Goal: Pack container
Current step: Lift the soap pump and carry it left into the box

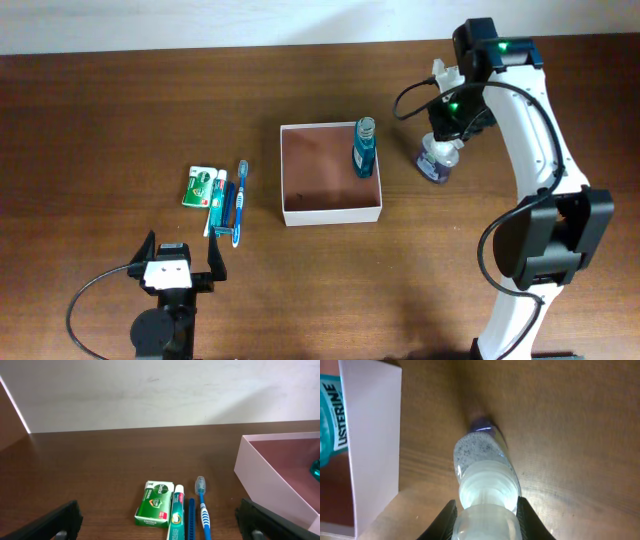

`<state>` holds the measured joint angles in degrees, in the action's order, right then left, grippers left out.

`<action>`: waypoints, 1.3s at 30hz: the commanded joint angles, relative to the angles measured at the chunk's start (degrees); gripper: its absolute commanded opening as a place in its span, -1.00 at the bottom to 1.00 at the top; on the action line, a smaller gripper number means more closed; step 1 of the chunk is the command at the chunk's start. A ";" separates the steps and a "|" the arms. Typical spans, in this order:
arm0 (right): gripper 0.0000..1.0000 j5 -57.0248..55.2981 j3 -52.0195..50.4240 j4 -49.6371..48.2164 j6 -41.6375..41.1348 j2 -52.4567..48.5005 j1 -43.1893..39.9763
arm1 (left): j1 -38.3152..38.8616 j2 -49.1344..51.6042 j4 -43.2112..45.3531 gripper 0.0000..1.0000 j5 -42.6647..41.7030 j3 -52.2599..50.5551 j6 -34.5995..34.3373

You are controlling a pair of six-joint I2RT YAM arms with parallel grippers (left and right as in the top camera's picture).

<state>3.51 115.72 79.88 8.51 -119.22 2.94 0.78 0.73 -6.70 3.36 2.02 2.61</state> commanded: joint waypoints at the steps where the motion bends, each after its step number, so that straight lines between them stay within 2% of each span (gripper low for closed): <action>1: -0.58 -0.96 5.27 2.19 -3.08 1.53 0.44 | 0.22 -0.26 0.00 0.99 -0.63 -0.44 0.92; 12: -0.64 -0.66 20.06 17.49 -11.30 1.99 1.55 | 0.22 -0.26 0.00 0.99 -0.63 -0.44 0.92; 16: -0.68 4.09 20.33 17.46 -13.88 5.16 3.67 | 0.22 -0.26 0.00 0.99 -0.63 -0.44 0.92; 27: -0.67 3.56 20.33 17.46 -22.64 11.32 16.61 | 0.22 -0.26 0.00 0.99 -0.63 -0.44 0.92; 33: -0.67 3.32 20.24 17.44 -26.12 11.39 20.33 | 0.22 -0.26 0.00 0.99 -0.63 -0.44 0.92; 39: -0.68 -4.15 20.20 17.40 -34.23 11.37 23.63 | 0.22 -0.26 0.00 0.99 -0.61 -0.44 0.92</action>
<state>3.75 134.17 96.99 -20.49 -109.80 24.75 0.80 0.73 -6.70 3.36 2.02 2.61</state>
